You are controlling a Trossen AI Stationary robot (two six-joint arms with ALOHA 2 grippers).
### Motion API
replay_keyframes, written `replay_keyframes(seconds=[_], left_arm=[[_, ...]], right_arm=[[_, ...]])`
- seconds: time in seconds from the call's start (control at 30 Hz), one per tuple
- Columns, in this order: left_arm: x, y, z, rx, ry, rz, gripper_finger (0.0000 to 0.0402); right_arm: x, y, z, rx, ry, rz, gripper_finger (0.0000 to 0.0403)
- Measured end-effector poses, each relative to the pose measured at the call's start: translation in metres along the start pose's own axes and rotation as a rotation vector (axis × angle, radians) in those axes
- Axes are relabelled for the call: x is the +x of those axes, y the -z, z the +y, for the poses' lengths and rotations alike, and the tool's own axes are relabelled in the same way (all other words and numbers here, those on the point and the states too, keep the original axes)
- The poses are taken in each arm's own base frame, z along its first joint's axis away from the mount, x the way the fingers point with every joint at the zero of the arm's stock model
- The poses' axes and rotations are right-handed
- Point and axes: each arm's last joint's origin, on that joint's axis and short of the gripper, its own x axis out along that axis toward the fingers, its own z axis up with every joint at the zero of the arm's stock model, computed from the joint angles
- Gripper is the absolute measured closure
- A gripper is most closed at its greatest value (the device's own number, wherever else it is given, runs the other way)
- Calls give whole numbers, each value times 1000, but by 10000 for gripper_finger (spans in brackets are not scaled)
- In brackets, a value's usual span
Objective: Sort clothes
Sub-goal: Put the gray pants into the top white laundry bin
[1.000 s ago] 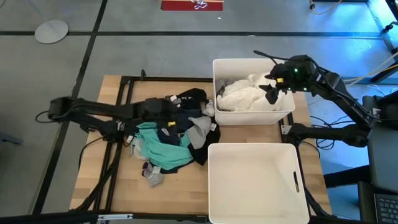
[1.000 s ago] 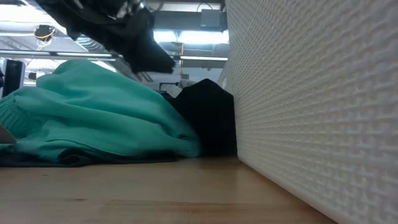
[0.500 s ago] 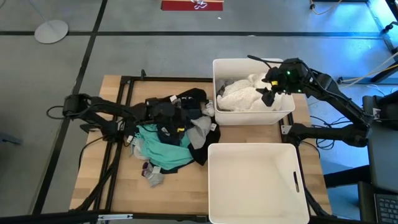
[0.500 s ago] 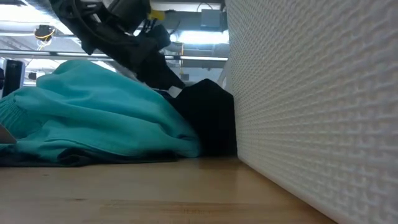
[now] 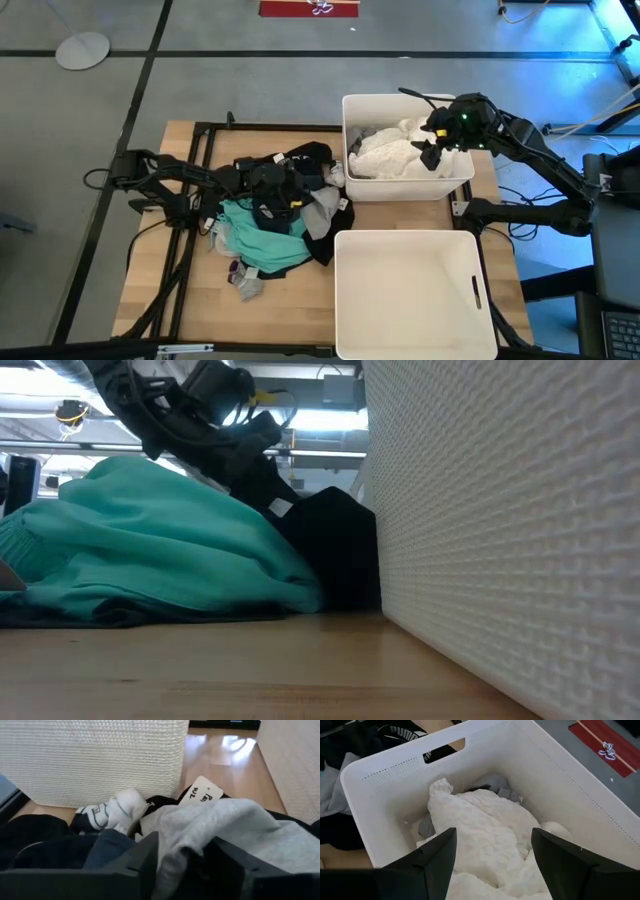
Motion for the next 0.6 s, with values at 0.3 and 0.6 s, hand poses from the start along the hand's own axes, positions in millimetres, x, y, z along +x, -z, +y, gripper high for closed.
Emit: replay_keyframes(seconds=[0.3, 0.6], left_arm=[[-2, -1, 2, 2, -84, -5, 394], [-34, -34, 3, 35, -95, -196, 397]], right_arm=[[0, -1, 0, 9, 1, -8, 146], [0, -5, 1, 17, -40, -56, 146]])
